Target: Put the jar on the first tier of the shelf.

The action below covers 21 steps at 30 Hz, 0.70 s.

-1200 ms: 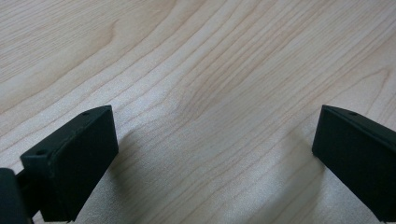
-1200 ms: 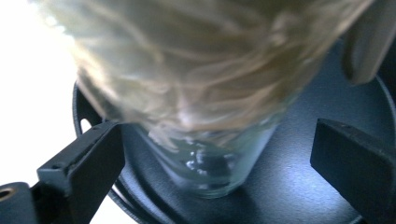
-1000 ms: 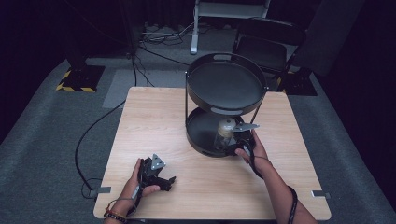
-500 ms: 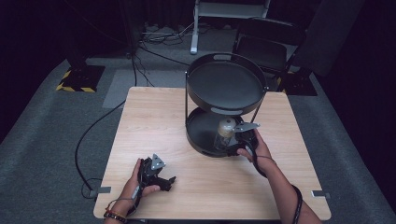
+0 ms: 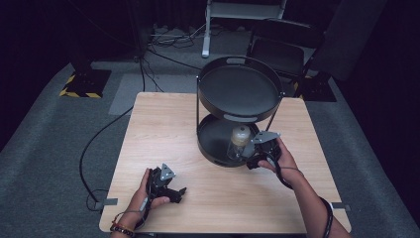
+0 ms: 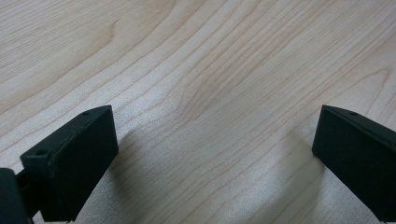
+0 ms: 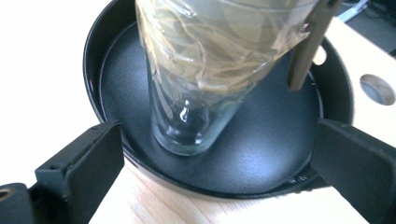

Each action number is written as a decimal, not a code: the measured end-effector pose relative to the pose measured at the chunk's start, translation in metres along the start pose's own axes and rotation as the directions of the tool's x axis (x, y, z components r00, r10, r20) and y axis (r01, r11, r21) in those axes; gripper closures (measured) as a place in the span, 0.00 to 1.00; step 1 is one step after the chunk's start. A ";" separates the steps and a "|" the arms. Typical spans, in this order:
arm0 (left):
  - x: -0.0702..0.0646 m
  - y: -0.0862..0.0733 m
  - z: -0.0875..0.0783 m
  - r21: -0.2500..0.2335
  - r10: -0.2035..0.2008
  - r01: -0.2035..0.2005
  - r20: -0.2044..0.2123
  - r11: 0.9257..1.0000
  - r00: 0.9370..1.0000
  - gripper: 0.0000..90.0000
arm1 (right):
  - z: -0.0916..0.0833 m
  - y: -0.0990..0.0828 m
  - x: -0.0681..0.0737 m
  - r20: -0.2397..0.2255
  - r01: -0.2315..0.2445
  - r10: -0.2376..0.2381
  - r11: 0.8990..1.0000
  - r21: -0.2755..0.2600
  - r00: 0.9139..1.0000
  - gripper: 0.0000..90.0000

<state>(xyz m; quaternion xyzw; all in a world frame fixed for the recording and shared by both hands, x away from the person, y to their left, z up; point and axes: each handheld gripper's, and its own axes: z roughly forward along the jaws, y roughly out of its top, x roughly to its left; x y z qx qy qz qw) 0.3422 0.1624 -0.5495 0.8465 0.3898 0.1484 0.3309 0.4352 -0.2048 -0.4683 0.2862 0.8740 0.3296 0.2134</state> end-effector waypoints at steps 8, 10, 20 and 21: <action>0.000 0.000 0.000 0.000 0.000 0.000 0.000 1.000 1.000 0.00 | -0.018 -0.004 0.005 0.025 0.064 -0.064 0.998 0.000 0.998 0.03; 0.000 0.000 0.000 0.000 0.000 0.000 0.001 1.000 1.000 0.00 | -0.021 -0.006 0.007 0.032 0.083 -0.083 0.997 0.005 0.996 0.03; 0.000 0.000 0.000 0.000 0.000 0.000 -0.001 1.000 1.000 0.00 | -0.037 -0.018 0.013 0.051 0.144 -0.145 0.989 0.019 0.988 0.03; 0.000 0.000 0.000 0.000 0.000 0.000 0.000 1.000 1.000 0.00 | -0.039 -0.020 0.014 0.052 0.151 -0.152 0.988 0.020 0.987 0.03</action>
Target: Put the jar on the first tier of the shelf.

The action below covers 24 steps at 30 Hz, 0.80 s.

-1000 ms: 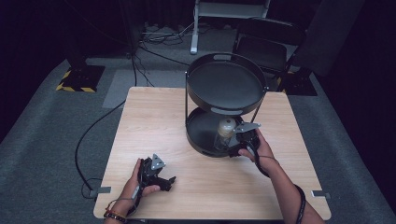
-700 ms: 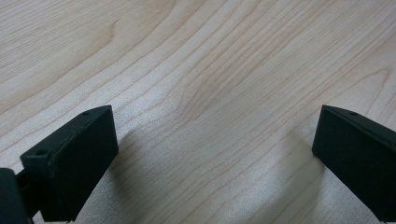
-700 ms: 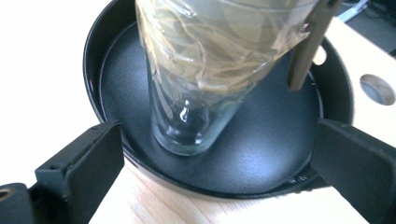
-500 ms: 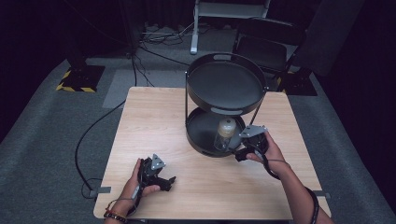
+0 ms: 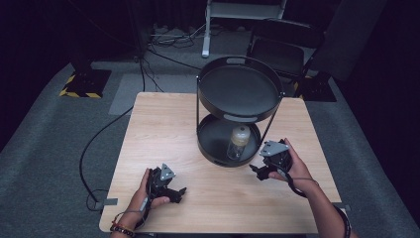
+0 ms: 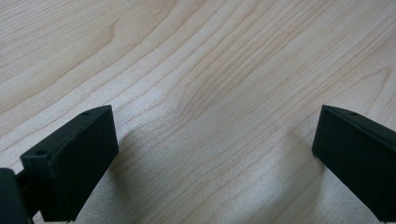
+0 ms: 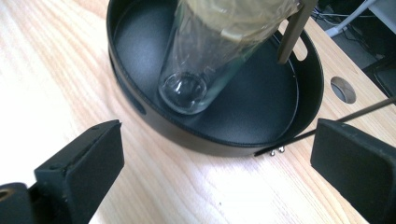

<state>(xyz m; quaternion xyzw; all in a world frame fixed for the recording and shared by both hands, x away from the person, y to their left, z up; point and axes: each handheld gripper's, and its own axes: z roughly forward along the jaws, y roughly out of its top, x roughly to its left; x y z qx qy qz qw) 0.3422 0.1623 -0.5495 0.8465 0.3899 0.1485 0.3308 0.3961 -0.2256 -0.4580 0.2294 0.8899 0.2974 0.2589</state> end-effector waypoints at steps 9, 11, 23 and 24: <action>0.000 0.000 0.000 0.000 0.000 0.000 0.000 1.000 1.000 0.00 | -0.008 -0.017 0.005 0.012 0.006 -0.006 1.000 0.010 1.000 0.03; 0.000 0.000 0.000 0.001 -0.001 0.001 0.000 1.000 1.000 0.00 | -0.009 -0.021 0.006 0.013 0.004 -0.004 1.000 0.013 1.000 0.03; 0.000 0.000 0.000 0.000 0.000 0.000 0.000 1.000 1.000 0.00 | -0.014 -0.049 0.015 0.005 -0.010 0.010 0.999 0.033 1.000 0.03; 0.000 0.000 0.000 -0.001 0.000 0.000 0.001 1.000 1.000 0.00 | -0.014 -0.051 0.016 0.006 -0.016 0.016 0.999 0.035 1.000 0.03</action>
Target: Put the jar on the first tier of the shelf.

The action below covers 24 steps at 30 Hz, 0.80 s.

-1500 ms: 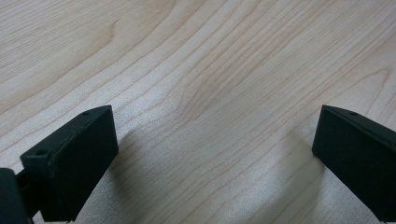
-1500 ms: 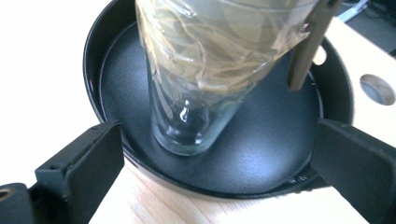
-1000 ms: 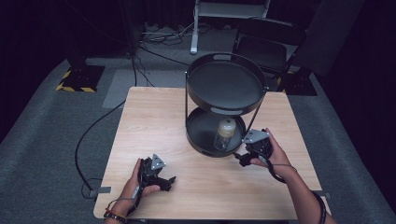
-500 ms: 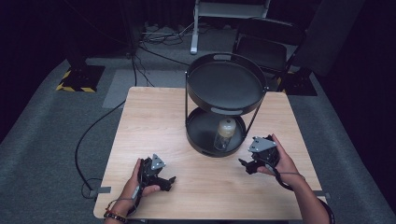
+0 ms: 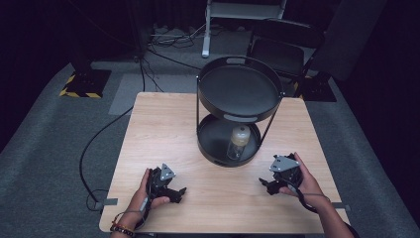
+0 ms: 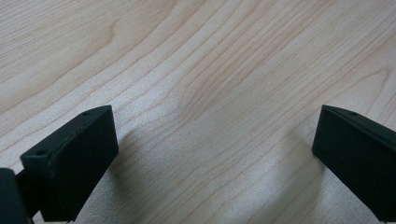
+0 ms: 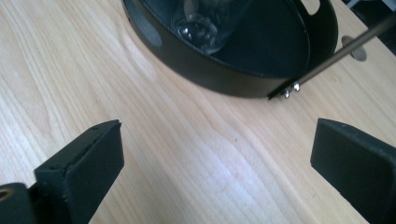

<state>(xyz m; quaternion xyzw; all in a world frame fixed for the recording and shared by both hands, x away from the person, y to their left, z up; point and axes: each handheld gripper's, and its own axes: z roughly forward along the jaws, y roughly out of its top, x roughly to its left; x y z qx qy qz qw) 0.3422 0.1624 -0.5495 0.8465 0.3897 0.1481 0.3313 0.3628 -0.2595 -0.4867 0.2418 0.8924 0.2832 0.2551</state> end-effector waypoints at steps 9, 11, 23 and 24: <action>0.000 0.000 0.000 0.001 0.000 0.000 -0.002 1.000 1.000 0.00 | -0.001 -0.026 0.004 0.002 -0.033 0.033 0.999 0.030 0.999 0.03; 0.000 0.000 0.000 0.001 0.000 0.000 -0.001 1.000 1.000 0.00 | -0.002 -0.032 0.005 -0.001 -0.055 0.055 0.998 0.034 0.999 0.03; 0.000 0.000 0.000 0.002 -0.002 0.002 -0.004 1.000 1.000 0.00 | -0.006 -0.069 0.010 -0.007 -0.128 0.130 0.988 0.084 0.992 0.03; 0.000 0.000 0.000 0.001 -0.002 0.002 -0.004 1.000 1.000 0.00 | -0.007 -0.071 0.010 -0.006 -0.133 0.134 0.987 0.088 0.991 0.03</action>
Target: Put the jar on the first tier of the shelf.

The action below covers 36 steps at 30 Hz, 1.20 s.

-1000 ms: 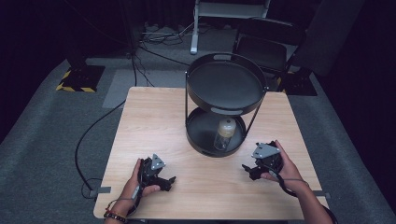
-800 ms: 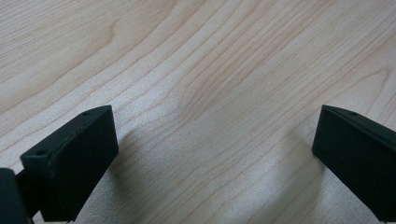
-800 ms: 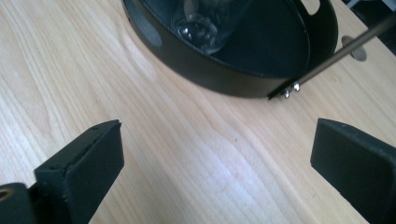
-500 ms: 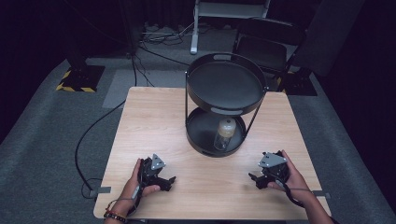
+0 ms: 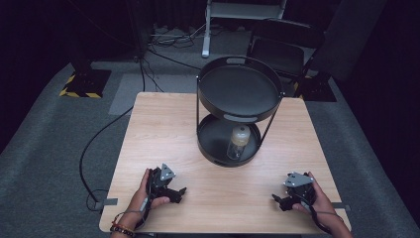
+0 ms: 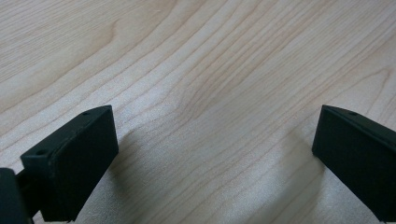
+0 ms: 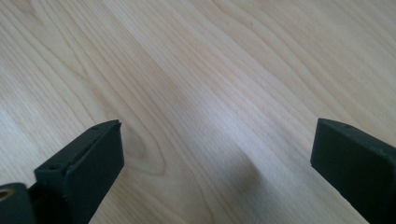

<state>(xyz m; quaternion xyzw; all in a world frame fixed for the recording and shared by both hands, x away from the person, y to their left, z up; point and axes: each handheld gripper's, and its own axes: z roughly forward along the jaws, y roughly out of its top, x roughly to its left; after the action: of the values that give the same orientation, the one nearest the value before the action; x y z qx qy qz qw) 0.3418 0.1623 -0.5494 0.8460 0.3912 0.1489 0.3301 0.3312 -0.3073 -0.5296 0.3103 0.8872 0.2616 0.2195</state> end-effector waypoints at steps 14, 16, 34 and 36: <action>0.000 0.000 0.000 0.000 0.000 0.000 0.000 1.000 1.000 0.00 | -0.008 -0.031 -0.009 -0.018 -0.134 0.133 0.991 -0.030 0.991 0.00; 0.000 0.000 0.000 0.000 0.000 0.000 0.000 1.000 1.000 0.00 | -0.009 -0.038 -0.011 -0.038 -0.178 0.177 0.983 -0.041 0.984 0.00; 0.000 0.000 0.000 0.000 0.000 0.000 0.000 1.000 1.000 0.00 | -0.014 -0.061 -0.017 -0.080 -0.268 0.261 0.959 -0.092 0.962 0.00; 0.000 0.000 0.000 0.000 0.000 0.000 0.000 1.000 1.000 0.00 | -0.014 -0.061 -0.017 -0.080 -0.268 0.261 0.959 -0.092 0.962 0.00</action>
<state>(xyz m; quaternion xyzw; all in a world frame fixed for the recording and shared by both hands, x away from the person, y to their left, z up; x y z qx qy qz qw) 0.3419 0.1622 -0.5494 0.8460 0.3913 0.1489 0.3302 0.3087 -0.3643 -0.5513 0.4055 0.8301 0.3438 0.1685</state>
